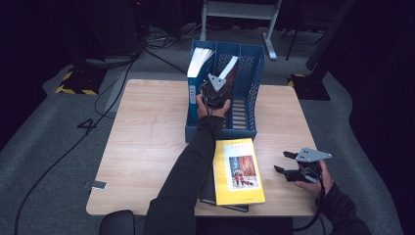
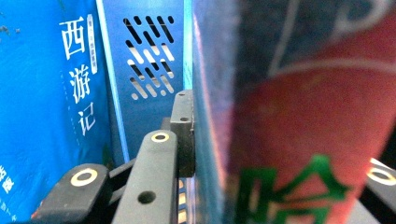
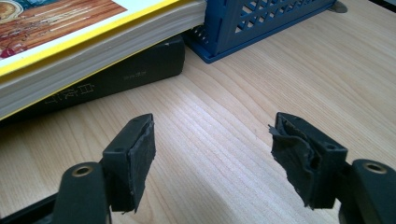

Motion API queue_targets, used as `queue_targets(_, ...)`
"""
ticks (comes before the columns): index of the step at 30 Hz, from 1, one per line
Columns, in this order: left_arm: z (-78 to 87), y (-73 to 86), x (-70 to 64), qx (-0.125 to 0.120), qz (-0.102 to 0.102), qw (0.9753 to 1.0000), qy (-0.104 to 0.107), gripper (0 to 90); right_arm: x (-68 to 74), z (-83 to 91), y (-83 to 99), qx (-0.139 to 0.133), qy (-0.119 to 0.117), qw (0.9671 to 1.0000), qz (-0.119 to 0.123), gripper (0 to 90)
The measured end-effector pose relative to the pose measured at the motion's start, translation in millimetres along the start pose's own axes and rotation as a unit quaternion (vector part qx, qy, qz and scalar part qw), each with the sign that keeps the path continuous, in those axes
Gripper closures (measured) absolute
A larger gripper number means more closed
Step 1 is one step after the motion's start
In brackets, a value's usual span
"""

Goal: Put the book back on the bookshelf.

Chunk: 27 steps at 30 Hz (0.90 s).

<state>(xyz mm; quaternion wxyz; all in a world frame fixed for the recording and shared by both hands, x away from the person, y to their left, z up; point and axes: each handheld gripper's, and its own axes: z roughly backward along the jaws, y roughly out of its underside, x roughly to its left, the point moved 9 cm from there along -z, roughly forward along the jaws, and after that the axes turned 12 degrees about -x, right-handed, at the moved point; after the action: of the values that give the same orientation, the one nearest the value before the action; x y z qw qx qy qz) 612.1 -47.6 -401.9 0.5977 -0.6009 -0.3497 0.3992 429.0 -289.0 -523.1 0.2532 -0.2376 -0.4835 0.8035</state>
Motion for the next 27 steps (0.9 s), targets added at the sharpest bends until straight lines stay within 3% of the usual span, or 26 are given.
queue_targets(19, 17.8, 9.7, -4.1, 0.002, -0.003, 0.9999, 0.009, 72.3, 1.5, -2.0, 2.6, 0.009, -0.001, 1.0, 0.001, 30.9)
queue_targets(27, 25.2, 11.6, -5.0, 0.001, -0.001, 0.9998, 0.022, 65.0, 0.8, -1.9, 3.3, 0.01, 0.0, 0.9999, 0.002, 30.9)
